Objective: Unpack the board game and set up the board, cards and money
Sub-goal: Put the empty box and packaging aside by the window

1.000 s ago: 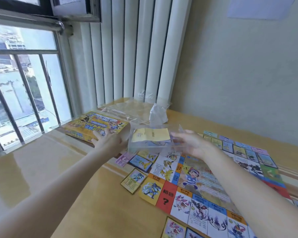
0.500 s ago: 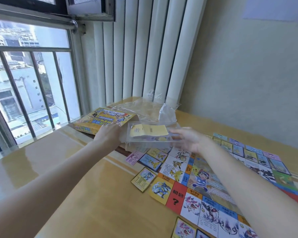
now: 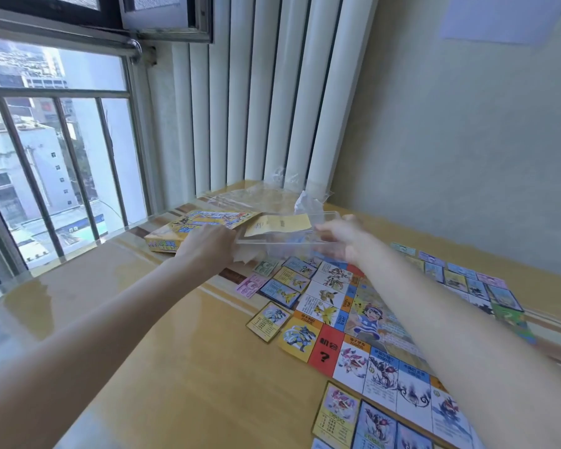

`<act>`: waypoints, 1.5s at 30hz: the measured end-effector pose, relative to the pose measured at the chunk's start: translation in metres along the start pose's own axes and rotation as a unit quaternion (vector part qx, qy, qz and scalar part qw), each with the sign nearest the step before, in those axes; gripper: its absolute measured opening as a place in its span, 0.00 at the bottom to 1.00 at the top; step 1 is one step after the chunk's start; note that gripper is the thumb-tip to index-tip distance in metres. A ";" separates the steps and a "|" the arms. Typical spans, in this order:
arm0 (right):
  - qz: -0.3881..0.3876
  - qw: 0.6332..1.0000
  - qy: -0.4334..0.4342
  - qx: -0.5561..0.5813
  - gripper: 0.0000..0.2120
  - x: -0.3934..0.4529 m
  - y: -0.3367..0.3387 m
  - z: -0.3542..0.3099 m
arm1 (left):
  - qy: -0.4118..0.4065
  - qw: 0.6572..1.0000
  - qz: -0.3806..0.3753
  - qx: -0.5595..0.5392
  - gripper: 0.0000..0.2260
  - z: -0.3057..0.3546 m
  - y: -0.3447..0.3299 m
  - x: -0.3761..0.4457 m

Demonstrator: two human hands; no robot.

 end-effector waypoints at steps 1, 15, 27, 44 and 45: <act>0.004 1.000 0.003 0.004 0.30 -0.004 0.001 0.000 | -0.001 1.000 0.001 -0.001 0.06 0.000 0.003 -0.001; 0.039 0.997 0.044 0.050 0.35 -0.011 0.004 0.011 | -0.035 0.964 0.022 -0.264 0.35 -0.019 0.010 -0.013; 0.027 0.999 0.005 0.044 0.29 0.007 -0.002 0.021 | -0.028 0.992 0.081 0.095 0.29 -0.018 -0.022 -0.006; -0.086 0.988 0.102 -0.079 0.33 -0.011 -0.061 -0.023 | -0.173 0.926 0.330 0.059 0.21 0.067 0.046 -0.048; -0.078 0.987 0.117 -0.075 0.32 -0.012 -0.059 -0.029 | -0.175 0.923 0.341 0.044 0.20 0.067 0.053 -0.050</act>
Point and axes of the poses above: each hand's wrist, its own x-axis towards the middle knuckle, its own y-axis out of the back of the hand, z = x × y, the point moved 9 cm from there along x, towards the middle knuckle, and after that the axes turned 5 degrees about x, right-handed, at the moved point
